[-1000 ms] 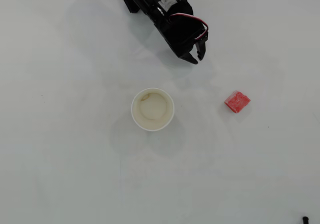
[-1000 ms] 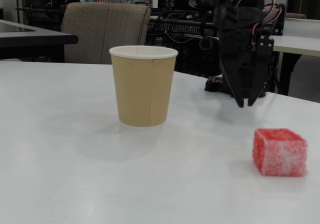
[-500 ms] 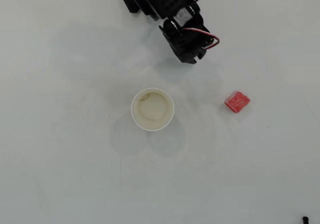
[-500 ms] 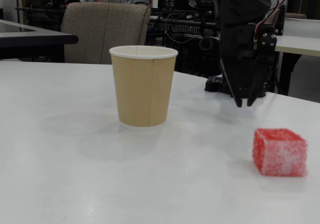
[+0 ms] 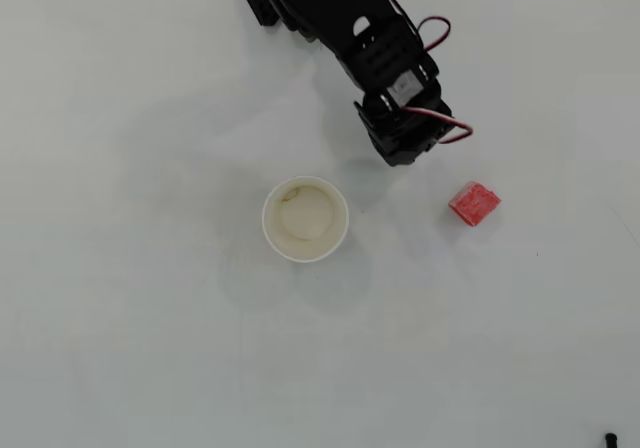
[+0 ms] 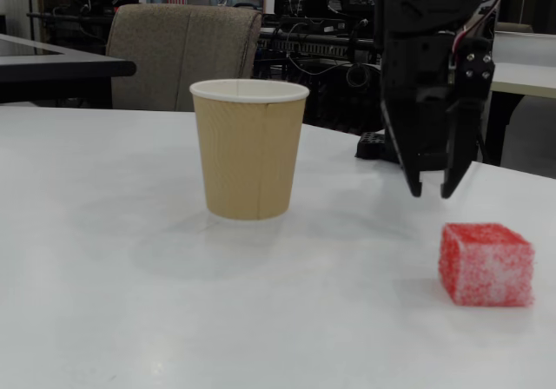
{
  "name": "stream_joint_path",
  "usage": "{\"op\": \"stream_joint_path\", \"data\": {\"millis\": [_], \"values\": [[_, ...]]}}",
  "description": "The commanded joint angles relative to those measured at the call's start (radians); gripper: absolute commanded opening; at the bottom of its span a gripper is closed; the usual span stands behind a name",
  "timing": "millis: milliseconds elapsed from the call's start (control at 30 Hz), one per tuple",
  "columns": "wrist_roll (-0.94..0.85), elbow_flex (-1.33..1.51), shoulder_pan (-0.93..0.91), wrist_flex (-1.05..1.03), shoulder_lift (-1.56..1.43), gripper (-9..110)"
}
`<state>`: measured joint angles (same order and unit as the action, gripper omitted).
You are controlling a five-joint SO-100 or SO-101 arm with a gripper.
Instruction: Grasp a red cube and put it in the cup.
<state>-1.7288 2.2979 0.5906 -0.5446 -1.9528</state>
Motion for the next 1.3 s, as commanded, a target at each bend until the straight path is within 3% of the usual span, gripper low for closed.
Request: {"op": "stream_joint_path", "data": {"millis": [0,267,367,733,1267], "values": [[0.0,-0.137,-0.023,0.046,0.067,6],[0.005,-0.252,-0.052,0.083,0.227,6],[-0.002,-0.259,-0.061,0.1,0.249,16],[0.002,-0.233,-0.044,0.098,0.235,33],[0.006,-0.276,0.002,0.153,0.305,34]]}}
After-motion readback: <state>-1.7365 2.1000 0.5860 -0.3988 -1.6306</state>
